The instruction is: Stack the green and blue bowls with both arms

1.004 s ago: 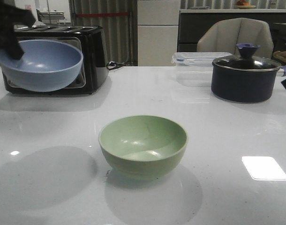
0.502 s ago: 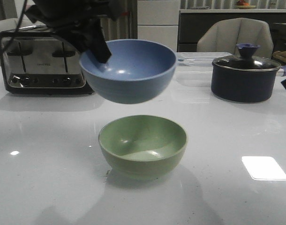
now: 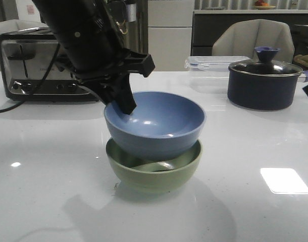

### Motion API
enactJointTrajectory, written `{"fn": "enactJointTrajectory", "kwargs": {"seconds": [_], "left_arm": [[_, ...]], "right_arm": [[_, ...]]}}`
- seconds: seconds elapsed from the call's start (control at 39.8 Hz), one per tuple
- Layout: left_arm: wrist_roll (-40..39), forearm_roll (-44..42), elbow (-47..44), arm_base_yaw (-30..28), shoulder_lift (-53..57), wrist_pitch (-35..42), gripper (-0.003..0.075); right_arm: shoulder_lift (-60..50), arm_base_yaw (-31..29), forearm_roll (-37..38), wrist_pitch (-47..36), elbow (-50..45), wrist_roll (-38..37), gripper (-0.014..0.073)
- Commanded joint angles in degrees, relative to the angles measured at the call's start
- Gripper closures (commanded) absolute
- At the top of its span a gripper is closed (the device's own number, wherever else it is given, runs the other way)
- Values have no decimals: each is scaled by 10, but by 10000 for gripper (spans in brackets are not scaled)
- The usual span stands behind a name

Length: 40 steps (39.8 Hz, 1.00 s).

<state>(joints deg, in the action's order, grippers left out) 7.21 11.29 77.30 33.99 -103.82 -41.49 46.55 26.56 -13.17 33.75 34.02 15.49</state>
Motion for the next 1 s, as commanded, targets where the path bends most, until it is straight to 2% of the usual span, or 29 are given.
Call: {"fn": "enactJointTrajectory", "kwargs": {"seconds": [0.0,0.33,0.4,0.53,0.6,0.8,0.98], "left_arm": [[-1,13,15,4,14,25,627],[0,12,15,4,-8,29,613],[0,12,15,4,-8,28,561],[0,12,16,4,-7,20,416],[1,12,17,4,4,14,363],[2,-18,14,4,78,-14,379],[2,-38,-32,4,190,-12,393]], "right_arm": [[-4,1,-2,-33,16,5,211],[-4,1,-2,-33,16,5,211],[-4,1,-2,-33,16,5,211],[-4,1,-2,-33,16,5,211],[-4,1,-2,-33,16,5,211],[-4,1,-2,-33,16,5,211],[-4,1,-2,-33,16,5,211]]}}
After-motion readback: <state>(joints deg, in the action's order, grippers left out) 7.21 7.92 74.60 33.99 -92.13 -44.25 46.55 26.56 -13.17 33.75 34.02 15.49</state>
